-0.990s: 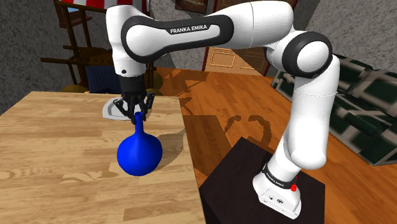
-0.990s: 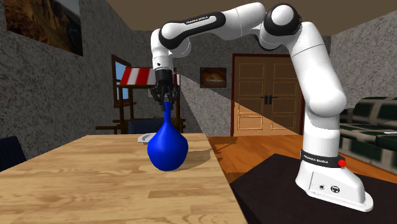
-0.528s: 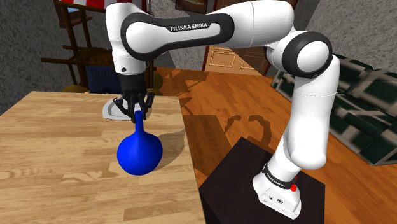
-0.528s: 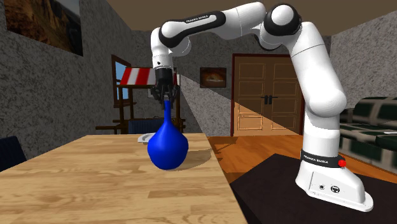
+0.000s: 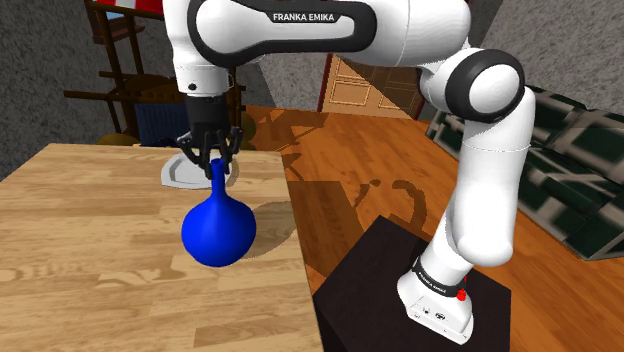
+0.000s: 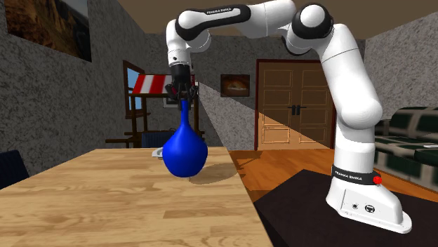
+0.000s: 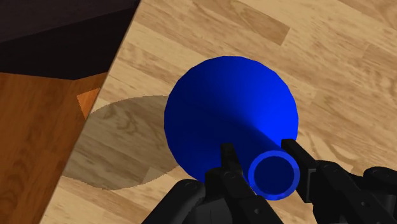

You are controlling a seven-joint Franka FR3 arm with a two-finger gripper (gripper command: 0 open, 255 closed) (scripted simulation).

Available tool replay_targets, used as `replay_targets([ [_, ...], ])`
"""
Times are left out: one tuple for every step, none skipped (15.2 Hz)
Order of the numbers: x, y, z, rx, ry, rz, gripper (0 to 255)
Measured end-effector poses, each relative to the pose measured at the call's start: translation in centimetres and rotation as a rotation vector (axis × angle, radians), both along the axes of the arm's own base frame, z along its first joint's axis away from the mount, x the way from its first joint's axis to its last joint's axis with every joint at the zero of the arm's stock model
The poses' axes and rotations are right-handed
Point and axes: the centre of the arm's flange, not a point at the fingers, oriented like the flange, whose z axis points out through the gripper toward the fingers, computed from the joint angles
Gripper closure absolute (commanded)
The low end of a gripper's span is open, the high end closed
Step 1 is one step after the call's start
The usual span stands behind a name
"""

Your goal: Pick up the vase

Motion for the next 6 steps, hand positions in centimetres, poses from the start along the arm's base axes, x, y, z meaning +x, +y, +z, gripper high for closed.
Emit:
replay_targets([
  [0.1,0.0,0.6,0.0,0.0,0.0,255],
  [0.0,0.0,1.0,0.0,0.0,0.0,255],
  [-0.1,0.0,1.5,0.0,0.0,0.0,255],
  [0.0,0.0,2.0,0.0,0.0,0.0,255],
  [0.0,0.1,2.7,0.0,0.0,0.0,255],
  [0.0,0.1,3.0,0.0,0.0,0.0,255],
])
